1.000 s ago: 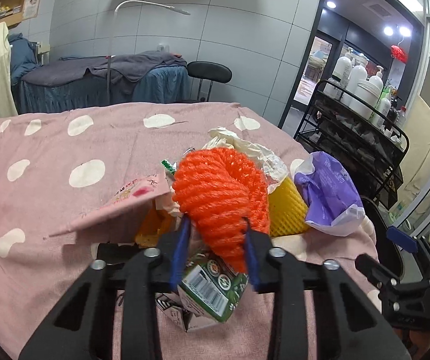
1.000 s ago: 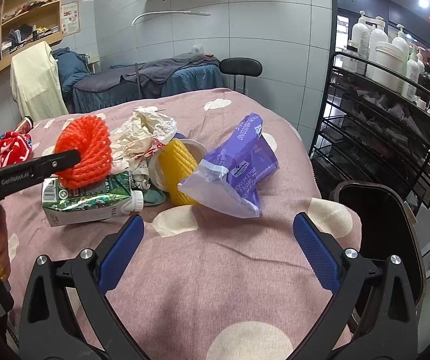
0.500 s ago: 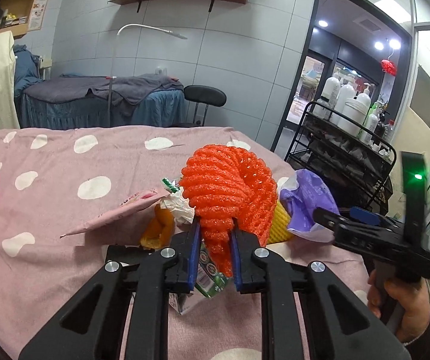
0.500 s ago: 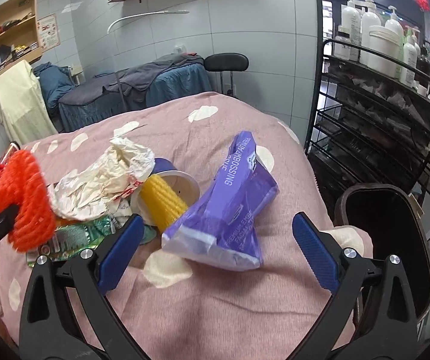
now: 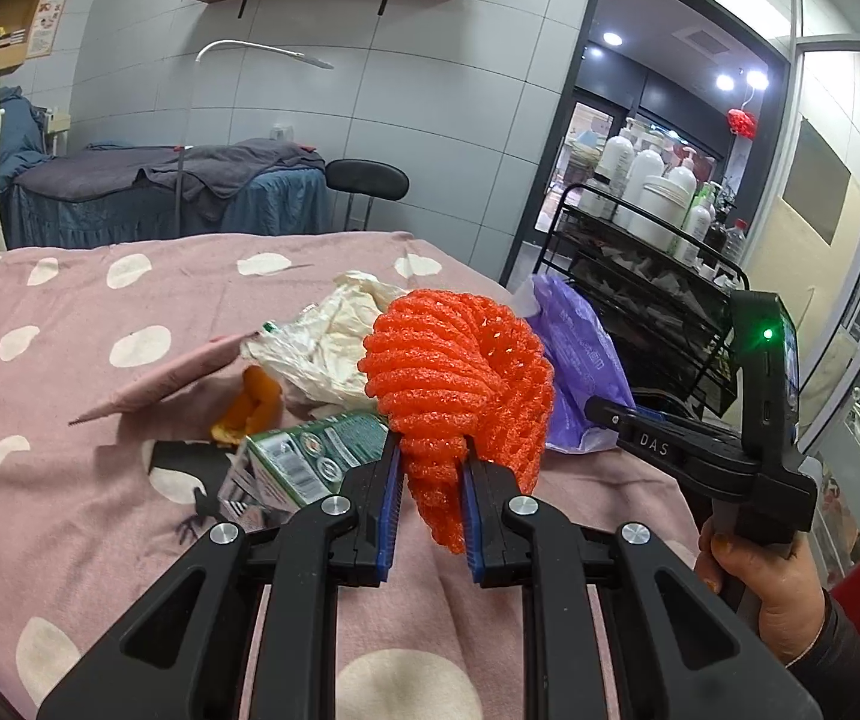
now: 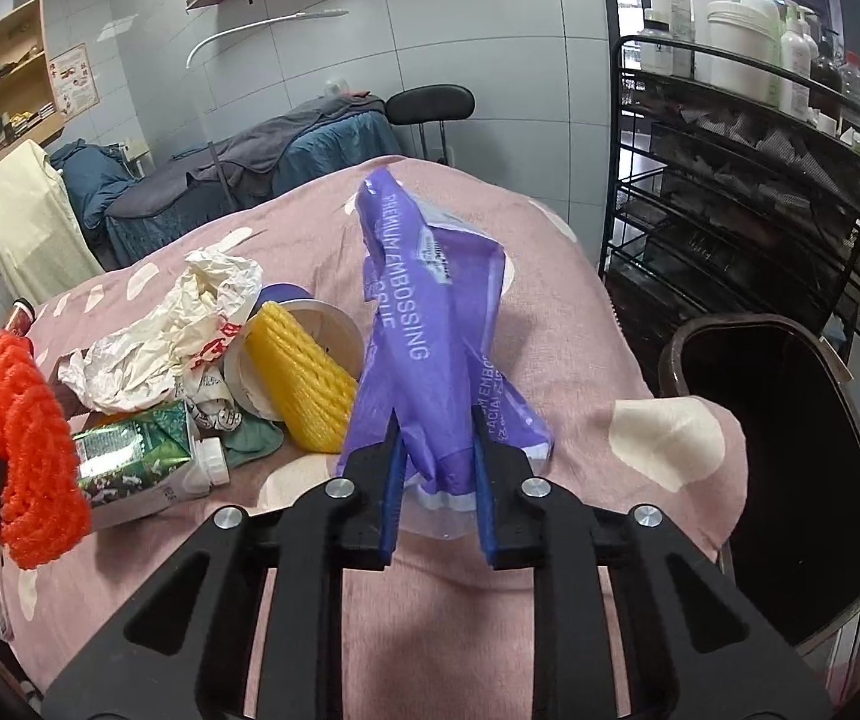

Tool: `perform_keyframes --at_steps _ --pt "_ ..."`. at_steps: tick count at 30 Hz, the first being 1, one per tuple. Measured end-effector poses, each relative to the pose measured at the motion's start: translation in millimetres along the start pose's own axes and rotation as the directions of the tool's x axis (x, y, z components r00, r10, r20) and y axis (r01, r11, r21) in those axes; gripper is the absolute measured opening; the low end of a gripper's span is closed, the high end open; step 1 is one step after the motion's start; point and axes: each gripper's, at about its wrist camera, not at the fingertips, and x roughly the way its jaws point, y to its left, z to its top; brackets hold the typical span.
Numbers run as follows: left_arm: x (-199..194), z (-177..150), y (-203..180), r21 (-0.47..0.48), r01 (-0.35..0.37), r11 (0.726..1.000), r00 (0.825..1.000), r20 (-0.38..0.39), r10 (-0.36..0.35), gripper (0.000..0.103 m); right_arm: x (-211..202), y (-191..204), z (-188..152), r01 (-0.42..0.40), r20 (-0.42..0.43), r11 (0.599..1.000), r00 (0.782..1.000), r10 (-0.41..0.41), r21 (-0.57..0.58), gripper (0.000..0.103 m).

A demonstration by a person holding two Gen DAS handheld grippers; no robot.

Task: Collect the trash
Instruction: 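Grasp the orange mesh net with left tool while right tool grasps the purple bag, then carry the purple bag to the black bin and open the right tool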

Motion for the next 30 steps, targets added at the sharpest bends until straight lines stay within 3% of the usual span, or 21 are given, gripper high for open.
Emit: perform_keyframes --at_steps 14,23,30 --pt "5 -11 -35 0.062 0.082 0.995 0.996 -0.026 -0.081 0.018 -56 -20 -13 0.012 0.139 1.0 0.99 -0.01 -0.011 0.015" --pt "16 -16 -73 0.134 0.147 0.98 0.989 -0.053 -0.141 0.018 -82 -76 -16 0.103 0.182 0.993 0.977 -0.113 0.063 0.015" --pt "29 -15 -96 0.177 0.205 0.963 0.978 -0.081 -0.194 0.018 -75 -128 -24 0.189 0.135 0.974 0.969 -0.205 0.124 0.015"
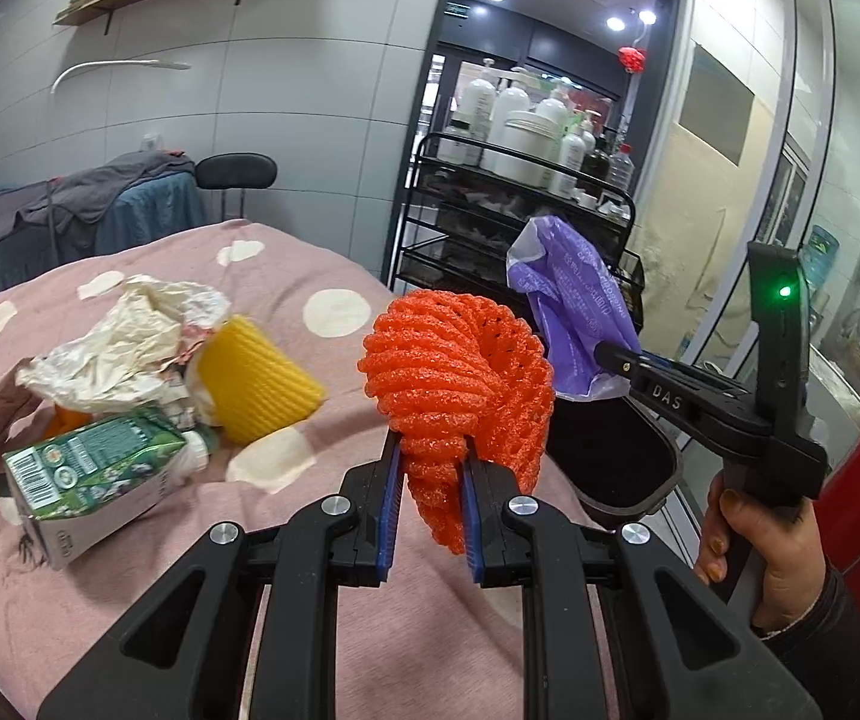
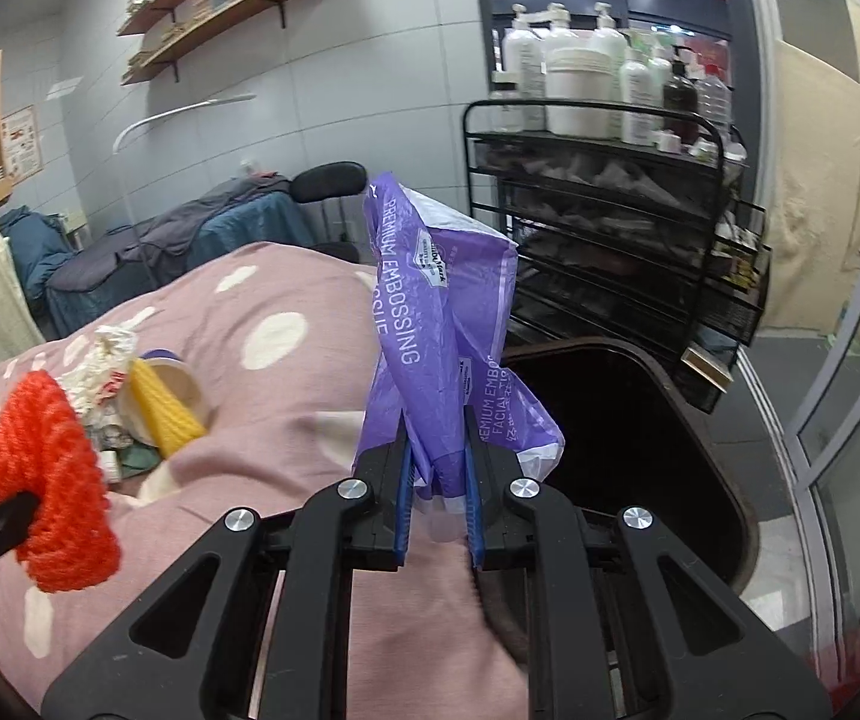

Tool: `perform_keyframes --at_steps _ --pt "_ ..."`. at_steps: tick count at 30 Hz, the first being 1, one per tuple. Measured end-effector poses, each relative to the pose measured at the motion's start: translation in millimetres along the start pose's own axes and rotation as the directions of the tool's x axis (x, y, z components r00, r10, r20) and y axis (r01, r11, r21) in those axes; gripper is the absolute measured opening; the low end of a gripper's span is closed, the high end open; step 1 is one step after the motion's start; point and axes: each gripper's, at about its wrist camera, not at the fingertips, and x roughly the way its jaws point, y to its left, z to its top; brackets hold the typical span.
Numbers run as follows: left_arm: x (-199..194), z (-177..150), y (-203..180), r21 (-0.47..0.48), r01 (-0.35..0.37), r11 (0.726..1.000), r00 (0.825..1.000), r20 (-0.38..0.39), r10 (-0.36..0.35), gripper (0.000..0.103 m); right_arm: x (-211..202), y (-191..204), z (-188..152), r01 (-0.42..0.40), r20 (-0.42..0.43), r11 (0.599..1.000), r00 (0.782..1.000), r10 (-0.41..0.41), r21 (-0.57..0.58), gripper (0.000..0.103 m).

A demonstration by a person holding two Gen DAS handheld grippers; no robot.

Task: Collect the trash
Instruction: 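Carry the purple bag to the black bin and open the right tool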

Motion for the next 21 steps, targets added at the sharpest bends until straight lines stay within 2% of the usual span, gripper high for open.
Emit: perform_keyframes --at_steps 7,13,18,21 --pt "14 3 -19 0.029 0.042 0.999 0.999 -0.03 -0.041 0.018 36 -47 -11 0.058 -0.094 0.997 0.994 -0.052 0.055 0.015" --pt "20 5 -30 0.043 0.064 0.997 0.997 -0.049 -0.062 0.018 82 -77 -27 0.099 -0.23 0.99 0.971 -0.073 0.103 0.015" --pt "23 5 -39 0.059 0.076 0.995 0.996 -0.058 -0.073 0.018 101 -91 -33 0.122 -0.293 0.982 0.953 -0.074 0.147 0.015" --pt "25 5 -42 0.066 0.083 0.994 0.995 -0.064 -0.079 0.018 106 -93 -36 0.129 -0.302 0.981 0.95 -0.08 0.147 0.025"
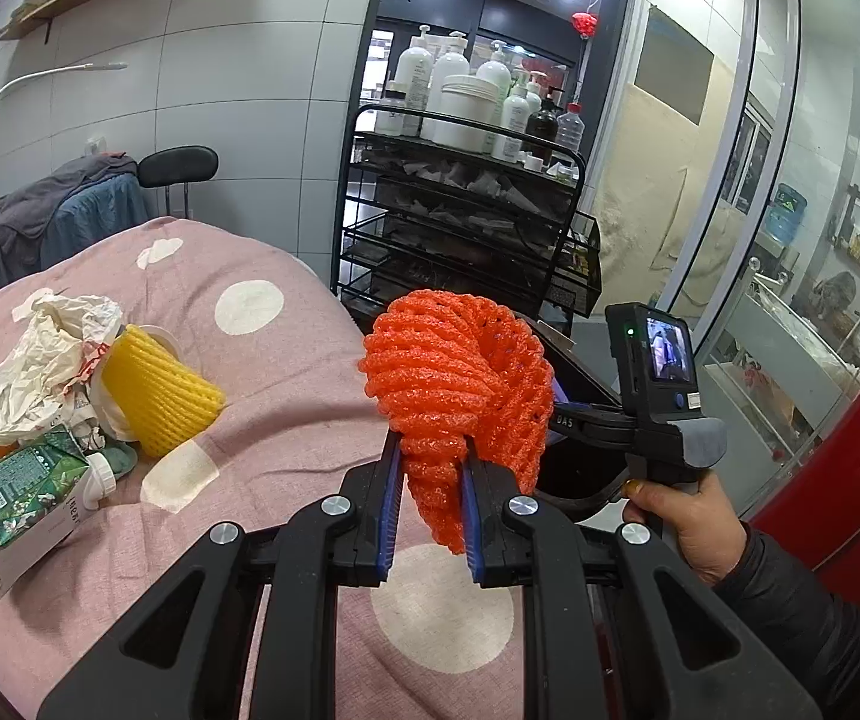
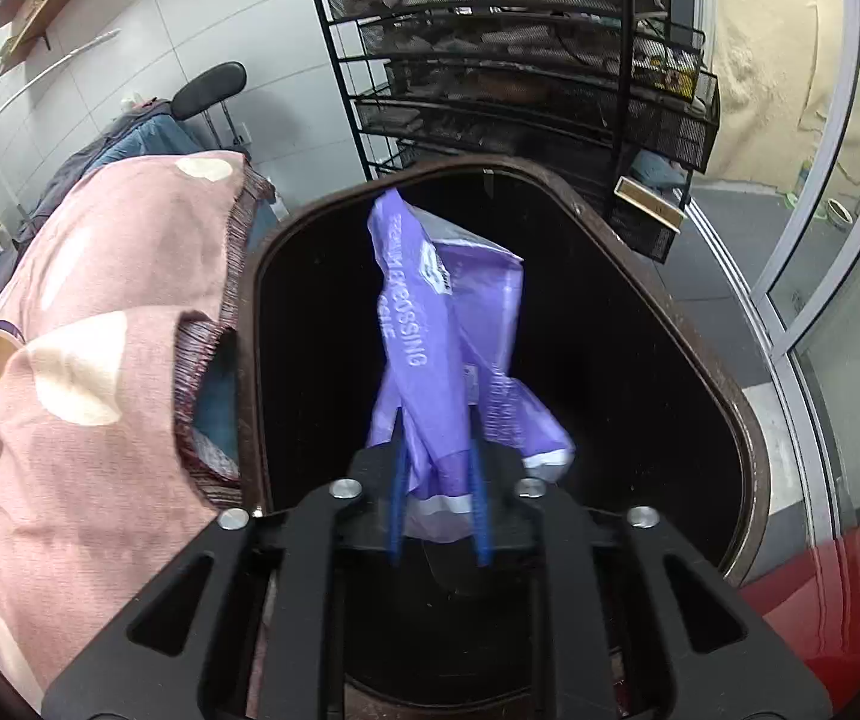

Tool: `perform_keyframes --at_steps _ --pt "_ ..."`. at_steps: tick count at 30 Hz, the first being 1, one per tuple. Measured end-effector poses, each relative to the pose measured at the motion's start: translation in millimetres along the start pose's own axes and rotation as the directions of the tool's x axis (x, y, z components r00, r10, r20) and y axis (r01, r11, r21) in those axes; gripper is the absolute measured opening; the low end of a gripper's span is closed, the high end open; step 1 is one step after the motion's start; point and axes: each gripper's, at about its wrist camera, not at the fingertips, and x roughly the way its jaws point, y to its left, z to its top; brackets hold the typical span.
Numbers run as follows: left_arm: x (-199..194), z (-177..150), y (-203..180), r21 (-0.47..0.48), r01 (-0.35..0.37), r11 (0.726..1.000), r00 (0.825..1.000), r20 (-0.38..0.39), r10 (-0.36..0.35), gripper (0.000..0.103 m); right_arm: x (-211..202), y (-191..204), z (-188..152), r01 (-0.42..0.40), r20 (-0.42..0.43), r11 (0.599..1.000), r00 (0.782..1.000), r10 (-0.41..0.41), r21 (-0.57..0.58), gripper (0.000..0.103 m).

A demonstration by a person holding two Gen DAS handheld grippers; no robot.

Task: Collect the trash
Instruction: 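Carry the purple bag to the black bin and open the right tool, then carry the orange mesh net over the bin and open the left tool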

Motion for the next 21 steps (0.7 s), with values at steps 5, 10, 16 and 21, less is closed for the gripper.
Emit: perform_keyframes --at_steps 5,10,16,21 --pt "3 0 -1 0.009 0.008 1.0 1.0 -0.011 -0.008 0.018 0 1 -4 0.011 0.013 1.0 1.0 -0.011 0.001 0.062" --pt "8 2 -5 0.019 0.014 1.0 1.0 -0.02 -0.014 0.018 -16 4 -10 -0.001 0.055 1.0 0.998 0.001 0.006 0.073" --pt "18 10 -11 0.038 0.037 0.999 0.999 -0.032 -0.036 0.018 -47 8 -20 0.001 0.148 1.0 0.989 0.0 -0.009 0.085" --pt "36 19 -20 0.056 0.065 0.996 0.997 -0.056 -0.062 0.018 -70 8 -26 0.011 0.207 1.0 0.978 -0.006 -0.023 0.09"
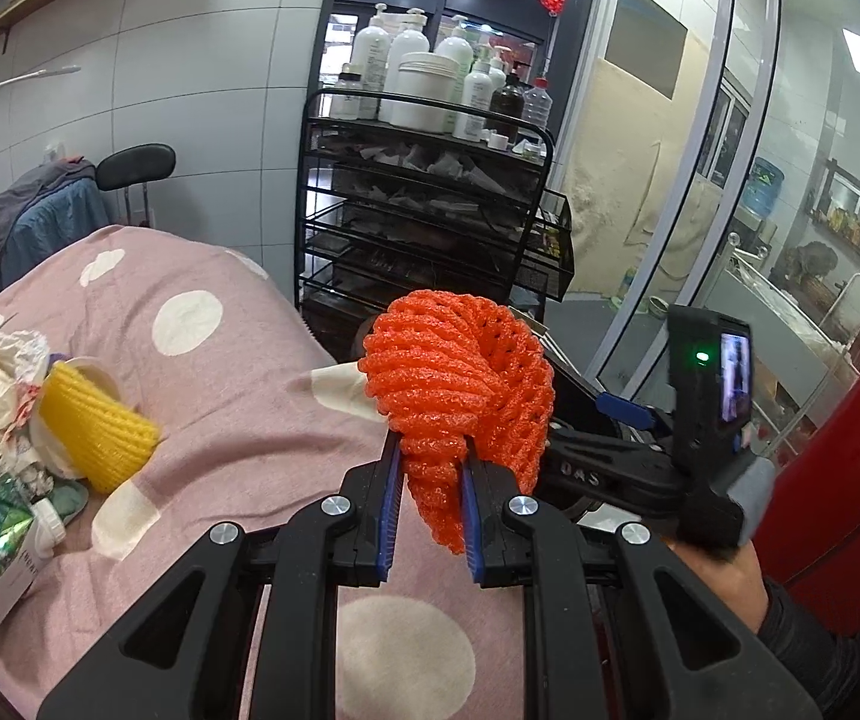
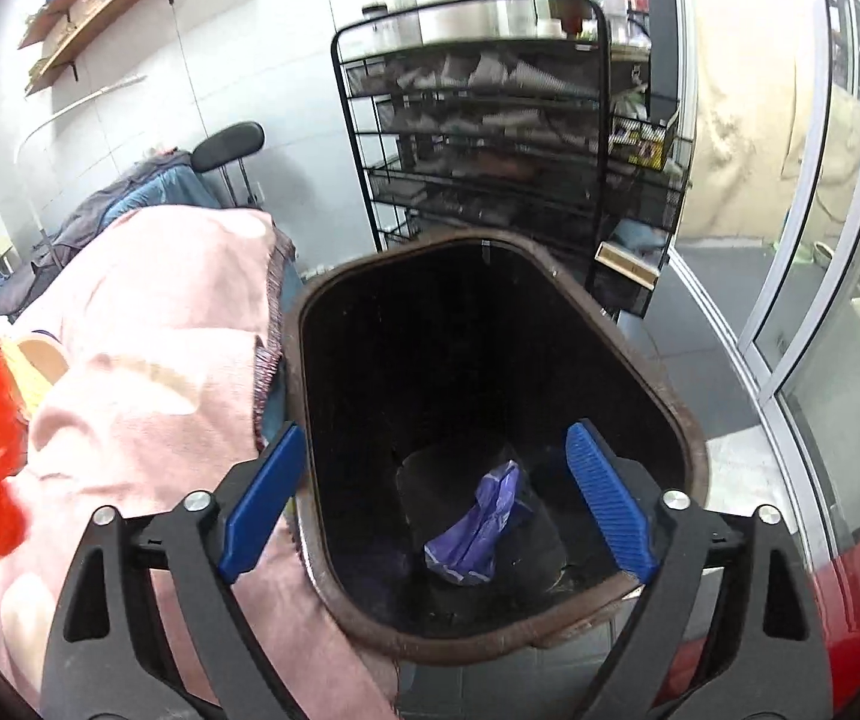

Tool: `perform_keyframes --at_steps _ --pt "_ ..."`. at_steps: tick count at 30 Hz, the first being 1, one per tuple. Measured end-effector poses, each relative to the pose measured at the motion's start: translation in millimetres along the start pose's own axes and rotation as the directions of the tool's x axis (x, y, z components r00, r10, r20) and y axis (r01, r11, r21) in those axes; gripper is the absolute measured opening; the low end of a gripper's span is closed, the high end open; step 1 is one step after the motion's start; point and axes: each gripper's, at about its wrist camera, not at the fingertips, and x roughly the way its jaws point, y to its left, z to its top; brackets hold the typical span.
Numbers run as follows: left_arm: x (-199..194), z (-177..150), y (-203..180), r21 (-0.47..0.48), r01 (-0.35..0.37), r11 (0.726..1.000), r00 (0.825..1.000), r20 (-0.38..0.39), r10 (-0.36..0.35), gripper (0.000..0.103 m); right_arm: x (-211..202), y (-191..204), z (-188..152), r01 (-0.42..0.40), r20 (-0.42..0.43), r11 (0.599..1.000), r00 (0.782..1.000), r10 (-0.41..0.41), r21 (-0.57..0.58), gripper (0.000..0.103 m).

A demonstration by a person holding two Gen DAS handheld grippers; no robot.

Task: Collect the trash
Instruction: 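Carry the orange mesh net over the bin and open the left tool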

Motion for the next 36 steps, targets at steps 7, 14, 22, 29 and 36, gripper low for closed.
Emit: perform_keyframes --at_steps 7,14,22,29,36 --pt "37 14 -11 0.024 0.047 0.999 0.998 -0.053 -0.045 0.018 -28 -3 -6 0.044 0.057 0.999 0.997 -0.043 -0.015 0.093" --pt "75 24 -23 0.051 0.071 0.996 0.99 -0.125 -0.064 0.018 -41 -8 -14 0.091 0.077 0.996 0.993 -0.089 -0.021 0.094" --pt "118 34 -39 0.084 0.094 0.992 0.975 -0.212 -0.074 0.018 -44 -29 -23 0.14 0.06 0.99 0.988 -0.141 0.023 0.094" --pt "138 39 -51 0.1 0.081 0.992 0.971 -0.233 -0.056 0.068 -47 -41 -32 0.145 0.047 0.989 0.988 -0.147 0.041 0.095" --pt "126 36 -58 0.188 0.035 0.982 0.983 -0.185 0.0 0.09 -45 -41 -33 0.128 0.034 0.991 0.991 -0.13 0.039 0.095"
